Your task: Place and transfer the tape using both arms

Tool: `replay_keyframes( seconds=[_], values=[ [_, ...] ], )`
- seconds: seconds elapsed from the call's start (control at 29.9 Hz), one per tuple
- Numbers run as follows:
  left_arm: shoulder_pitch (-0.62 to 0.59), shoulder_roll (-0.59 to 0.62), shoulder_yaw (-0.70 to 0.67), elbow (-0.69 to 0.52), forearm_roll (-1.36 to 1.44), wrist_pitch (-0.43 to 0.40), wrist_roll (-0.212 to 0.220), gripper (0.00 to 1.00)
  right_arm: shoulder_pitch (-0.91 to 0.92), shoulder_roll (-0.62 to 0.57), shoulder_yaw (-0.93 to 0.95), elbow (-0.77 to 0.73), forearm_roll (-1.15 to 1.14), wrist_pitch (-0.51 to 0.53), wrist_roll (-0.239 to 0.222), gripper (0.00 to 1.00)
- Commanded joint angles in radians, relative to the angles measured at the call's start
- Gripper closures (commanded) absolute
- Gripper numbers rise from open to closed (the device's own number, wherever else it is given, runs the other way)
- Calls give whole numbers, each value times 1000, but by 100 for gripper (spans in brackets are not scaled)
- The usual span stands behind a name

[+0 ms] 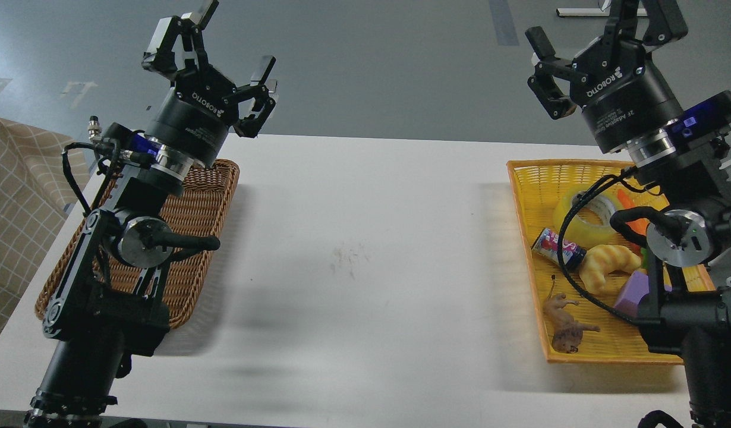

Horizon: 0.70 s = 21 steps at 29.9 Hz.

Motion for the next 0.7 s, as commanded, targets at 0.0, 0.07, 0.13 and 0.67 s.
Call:
replay_keyframes(
  seconds=[0.0, 0.07, 0.13, 0.67],
  values=[
    [-1, 0, 0, 0, -1, 1, 0, 1, 5, 0, 0, 4, -1, 0, 0, 0],
    [1, 0, 0, 0, 1, 1, 0, 1, 5, 0, 0, 1, -7, -1, 0, 0],
    [1, 2, 0, -2, 1, 1, 0, 1, 5, -5, 0, -1, -43, -1, 0, 0],
    [6, 5, -1, 0, 1, 7, 0, 1, -15, -339, -67, -27, -765, -6, 1, 0]
  ],
)
